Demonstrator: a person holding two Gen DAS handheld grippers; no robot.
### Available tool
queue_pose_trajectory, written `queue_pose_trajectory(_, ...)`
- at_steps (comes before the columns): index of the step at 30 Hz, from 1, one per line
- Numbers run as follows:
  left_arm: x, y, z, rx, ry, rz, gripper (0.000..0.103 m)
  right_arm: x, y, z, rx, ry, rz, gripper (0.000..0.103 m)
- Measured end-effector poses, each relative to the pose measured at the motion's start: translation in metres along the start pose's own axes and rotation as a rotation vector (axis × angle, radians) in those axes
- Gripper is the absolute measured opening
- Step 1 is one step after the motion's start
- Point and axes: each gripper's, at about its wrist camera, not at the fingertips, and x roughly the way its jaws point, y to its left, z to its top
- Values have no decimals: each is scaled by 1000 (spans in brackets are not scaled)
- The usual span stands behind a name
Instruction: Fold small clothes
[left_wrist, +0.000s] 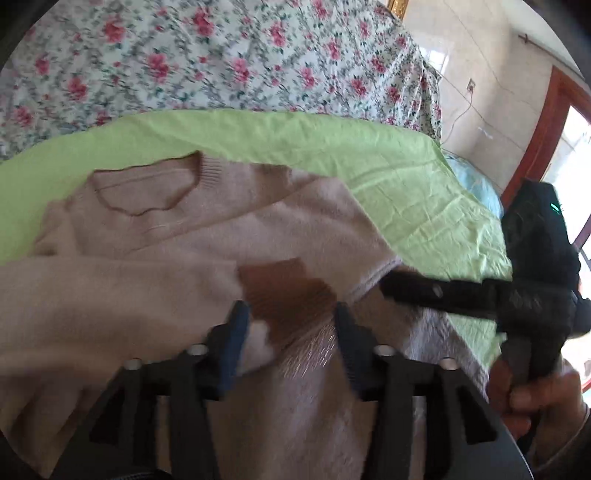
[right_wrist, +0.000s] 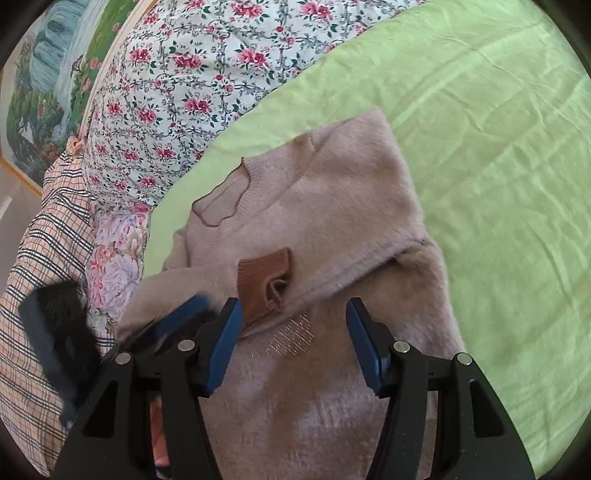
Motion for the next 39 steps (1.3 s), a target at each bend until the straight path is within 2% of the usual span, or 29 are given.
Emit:
queue_pose_trajectory(4,-58,28,-37,-29,-32,77,57,12,4,4,-13,13,-5,61)
queue_pose_trajectory(8,-103,78,-71,-102,-43,257,57,25,17,8,-64,30,-11,61)
queue_pose_trajectory(11,-105,112,-86,-145,6,340,57,48,27,11,-112,73,-75,66)
queue_pose_trajectory(14,-85,121,-88,-100,83,381,57,70,35,12,-146,119,-96,67)
queue_pose_trajectory(15,-79,120,-87,-80,95,395,57,73,39,13,-164,126,-93,60)
queue_pose_trajectory(16,-74,119,-87,-64,104,405,57,76,44,14,-185,134,-84,45)
queue_pose_trajectory(17,-69,117,-84,-47,112,428,57,78,47,15,-191,141,-77,6)
queue_pose_trajectory(19,-57,122,-77,-42,119,485,57,70,53,25,-194,114,-42,7)
queue_pose_trajectory(23,-59,142,-62,-86,72,626,55,18,66,60,-212,-60,-30,7)
queue_pose_trajectory(24,-60,146,-59,-95,56,669,55,-3,64,70,-214,-117,-48,7)
queue_pose_trajectory(26,-65,157,-57,-143,39,729,55,-28,50,77,-218,-168,-112,7)
queue_pose_trajectory(28,-70,168,-60,-207,28,737,55,-32,29,77,-207,-137,-179,7)
queue_pose_trajectory(31,-75,175,-65,-274,15,709,55,-9,-3,65,-179,17,-253,7)
queue_pose_trajectory(33,-75,176,-67,-282,13,708,55,7,-13,52,-178,99,-332,13)
queue_pose_trajectory(34,-77,175,-69,-282,11,709,55,7,-10,48,-180,94,-342,15)
queue_pose_trajectory(35,-78,174,-70,-290,5,709,55,4,-8,48,-180,79,-335,25)
queue_pose_trajectory(36,-80,176,-70,-298,0,697,55,-1,4,50,-183,46,-304,48)
queue_pose_trajectory(37,-81,174,-70,-298,-9,677,55,-3,16,53,-199,20,-265,63)
queue_pose_trajectory(38,-83,171,-70,-285,-21,655,55,-3,36,56,-234,-5,-200,82)
queue_pose_trajectory(39,-84,168,-69,-269,-30,647,55,1,54,57,-270,-1,-145,83)
